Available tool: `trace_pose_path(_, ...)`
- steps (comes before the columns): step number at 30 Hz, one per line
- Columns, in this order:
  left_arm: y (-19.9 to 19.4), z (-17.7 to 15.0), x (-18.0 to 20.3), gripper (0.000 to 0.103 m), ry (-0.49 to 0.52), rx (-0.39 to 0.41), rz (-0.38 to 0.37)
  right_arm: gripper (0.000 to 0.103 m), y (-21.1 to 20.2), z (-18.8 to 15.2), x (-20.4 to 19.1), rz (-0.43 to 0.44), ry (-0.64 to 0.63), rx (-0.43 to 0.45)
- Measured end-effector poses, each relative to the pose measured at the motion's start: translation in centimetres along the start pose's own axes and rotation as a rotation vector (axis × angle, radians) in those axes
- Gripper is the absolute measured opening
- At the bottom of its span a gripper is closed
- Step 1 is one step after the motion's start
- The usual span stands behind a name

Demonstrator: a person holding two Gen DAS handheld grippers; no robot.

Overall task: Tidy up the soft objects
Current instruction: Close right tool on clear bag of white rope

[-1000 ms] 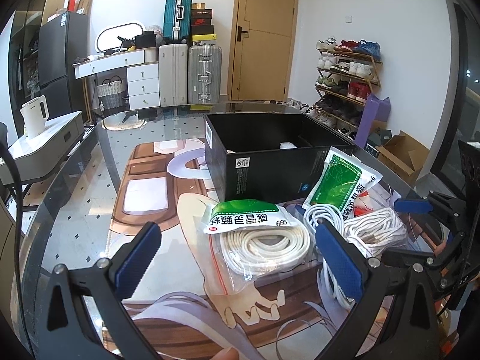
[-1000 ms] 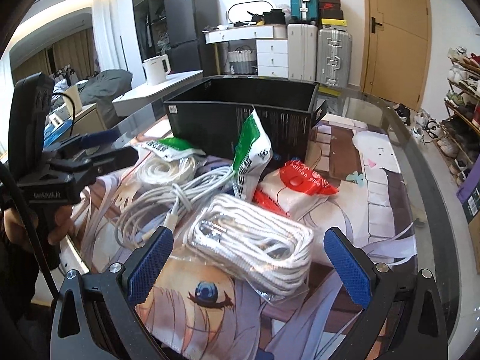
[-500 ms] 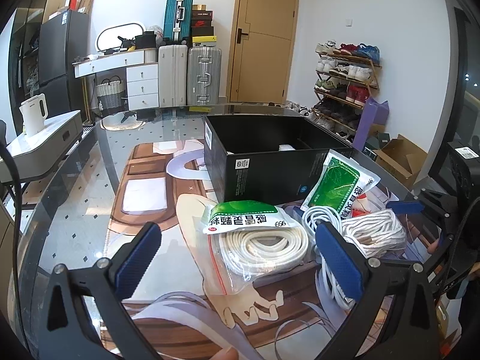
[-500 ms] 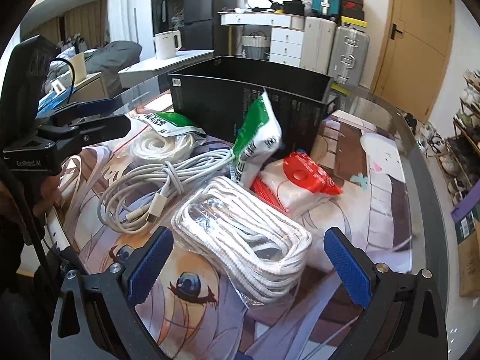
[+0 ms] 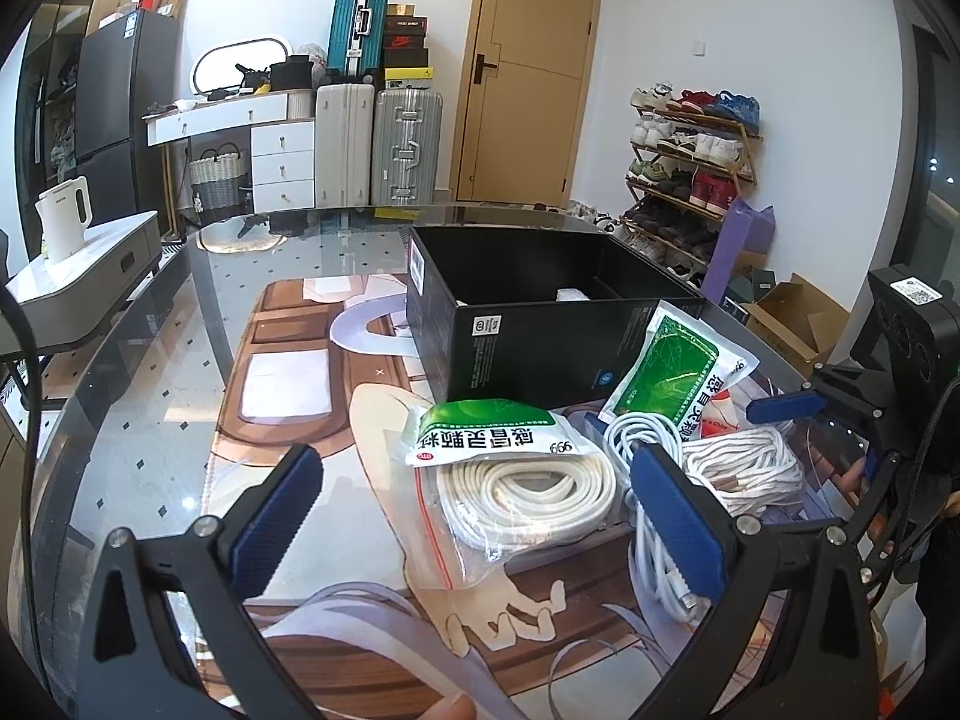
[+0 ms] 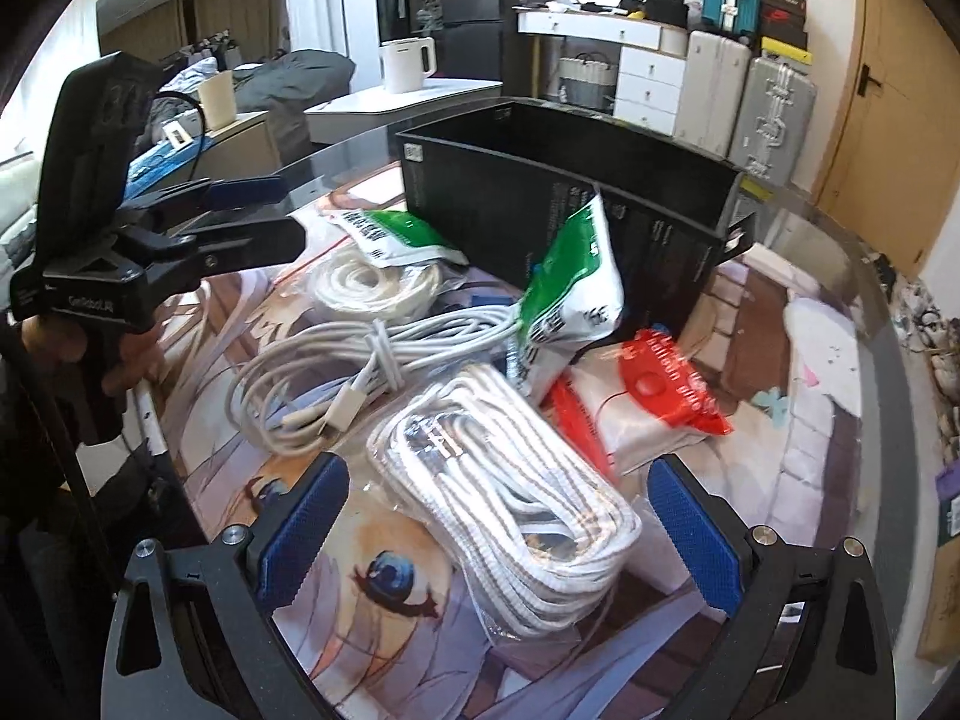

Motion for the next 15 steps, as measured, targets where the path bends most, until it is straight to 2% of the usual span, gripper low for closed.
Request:
trace_pose_path(8,0.1,0.1,-0.1,0.103,-0.002,-0.001,-0.004,0.097,-1.4,-1.4,-2.1,0.076,-0.01,0.014)
trace_pose_path(13,0.1,0.1,-0.2,0.103,-0.002,-0.001,-0.002,0.096,-0.7,-1.2,-2.3,0.081,-0.009,0.008)
trace_pose_path(15,0.0,0.1,-0.2,0.103,-0.002,-0.002,-0.002,0.086,-0.2,-1.0,-2.2,0.083,-0.007,0.004)
Point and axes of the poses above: each gripper's, at about its wrist camera, not at the fingertips, and y roughly the way its jaws point, x to its right, z to its top, the point moved 8 cm from there along y, roughly the way its jaws point, and after that the axes turned 8 degrees about -y, right-handed, at the moved point
